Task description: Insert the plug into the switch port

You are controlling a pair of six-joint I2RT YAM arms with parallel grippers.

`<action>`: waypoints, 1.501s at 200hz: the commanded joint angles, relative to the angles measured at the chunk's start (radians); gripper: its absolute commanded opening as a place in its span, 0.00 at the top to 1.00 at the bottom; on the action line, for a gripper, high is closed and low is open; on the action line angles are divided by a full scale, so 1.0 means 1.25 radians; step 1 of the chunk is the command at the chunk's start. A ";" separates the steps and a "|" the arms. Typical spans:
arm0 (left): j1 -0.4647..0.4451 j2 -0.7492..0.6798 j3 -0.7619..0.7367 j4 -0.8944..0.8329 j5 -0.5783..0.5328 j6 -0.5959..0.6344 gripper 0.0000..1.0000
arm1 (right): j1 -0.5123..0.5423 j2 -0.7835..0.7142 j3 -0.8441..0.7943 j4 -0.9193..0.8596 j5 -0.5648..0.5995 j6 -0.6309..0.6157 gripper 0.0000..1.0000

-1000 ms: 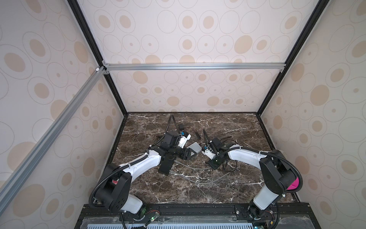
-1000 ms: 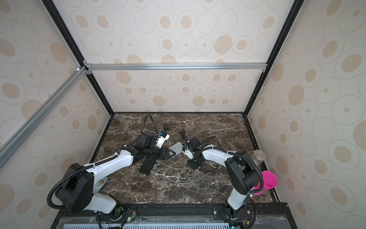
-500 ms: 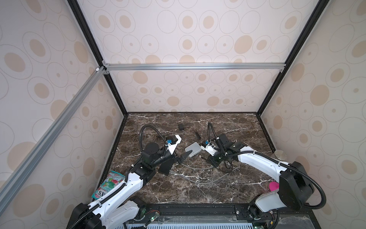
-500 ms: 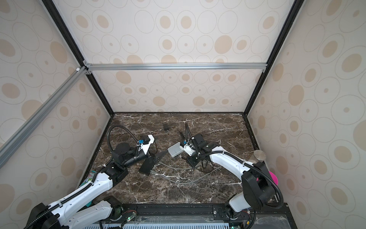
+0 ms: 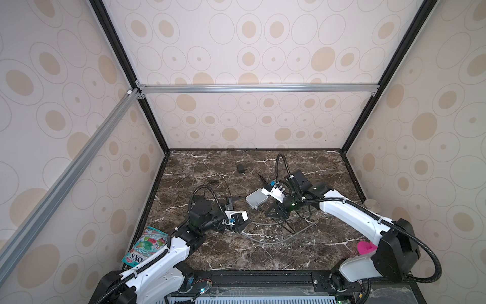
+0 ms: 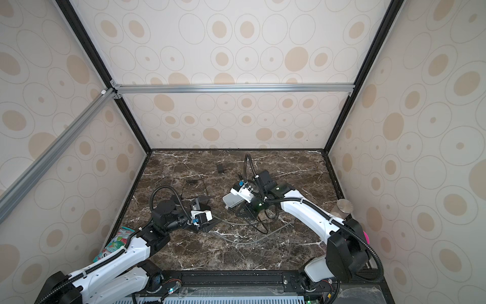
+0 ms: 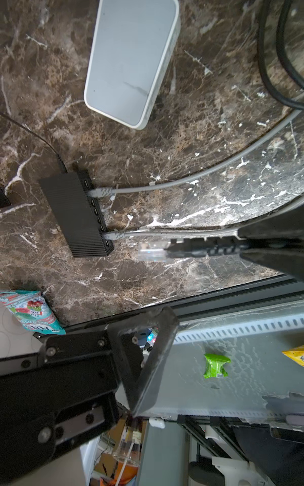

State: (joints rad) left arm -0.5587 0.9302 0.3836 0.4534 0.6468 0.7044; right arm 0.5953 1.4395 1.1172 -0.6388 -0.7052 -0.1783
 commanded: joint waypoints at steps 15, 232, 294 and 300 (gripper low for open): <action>-0.010 0.019 0.023 0.006 0.045 0.063 0.04 | 0.005 0.014 0.029 -0.068 -0.017 -0.031 0.91; -0.039 0.094 0.101 -0.187 0.042 0.194 0.70 | 0.072 0.064 0.092 -0.153 0.006 -0.066 0.91; -0.043 0.099 0.105 -0.203 0.040 0.203 0.88 | 0.075 0.064 0.094 -0.148 0.019 -0.062 0.91; -0.043 0.099 0.106 -0.203 0.040 0.203 0.88 | 0.074 0.063 0.093 -0.147 0.023 -0.060 0.91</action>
State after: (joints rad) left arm -0.6044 1.0500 0.4706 0.2207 0.6895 0.9283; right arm 0.6796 1.5093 1.2083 -0.8017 -0.6857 -0.2337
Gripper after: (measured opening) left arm 0.135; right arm 0.095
